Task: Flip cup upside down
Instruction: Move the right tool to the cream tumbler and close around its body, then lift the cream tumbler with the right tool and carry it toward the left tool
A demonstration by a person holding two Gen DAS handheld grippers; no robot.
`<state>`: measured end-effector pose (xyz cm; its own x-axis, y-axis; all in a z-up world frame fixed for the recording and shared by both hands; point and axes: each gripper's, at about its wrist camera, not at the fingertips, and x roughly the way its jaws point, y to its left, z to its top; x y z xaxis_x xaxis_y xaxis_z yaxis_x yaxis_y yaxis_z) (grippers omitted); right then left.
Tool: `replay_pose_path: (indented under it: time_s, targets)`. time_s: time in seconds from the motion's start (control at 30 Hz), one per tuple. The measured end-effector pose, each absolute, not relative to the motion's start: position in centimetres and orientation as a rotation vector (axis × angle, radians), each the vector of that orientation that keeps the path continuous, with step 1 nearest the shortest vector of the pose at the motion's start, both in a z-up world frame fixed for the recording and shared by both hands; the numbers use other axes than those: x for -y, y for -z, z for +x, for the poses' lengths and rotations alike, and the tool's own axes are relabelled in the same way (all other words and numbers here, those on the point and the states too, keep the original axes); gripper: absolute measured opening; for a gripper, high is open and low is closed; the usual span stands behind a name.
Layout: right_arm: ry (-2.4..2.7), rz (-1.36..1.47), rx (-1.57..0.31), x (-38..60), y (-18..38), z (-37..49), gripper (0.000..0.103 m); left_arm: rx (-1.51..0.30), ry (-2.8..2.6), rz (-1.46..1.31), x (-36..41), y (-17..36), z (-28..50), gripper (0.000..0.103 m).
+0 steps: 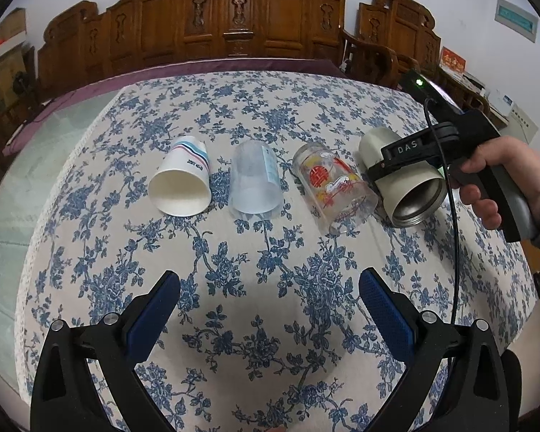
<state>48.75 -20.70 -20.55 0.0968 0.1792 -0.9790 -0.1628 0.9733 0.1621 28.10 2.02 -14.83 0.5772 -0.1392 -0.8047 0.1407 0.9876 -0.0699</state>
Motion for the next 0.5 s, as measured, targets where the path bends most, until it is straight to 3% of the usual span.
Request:
replay_pose_path:
  time_s: [0.13, 0.5]
  targets:
    - [-0.254, 0.011, -1.436, 21.2, 20.0, 48.2, 0.080, -0.947, 0.162, 0.005, -2.1, 14.8, 27.5, 0.096]
    - [-0.346, 0.026, -1.342, 22.6, 15.8, 40.1, 0.079, -0.916, 0.153, -0.022, -2.5, 13.0, 24.0, 0.096]
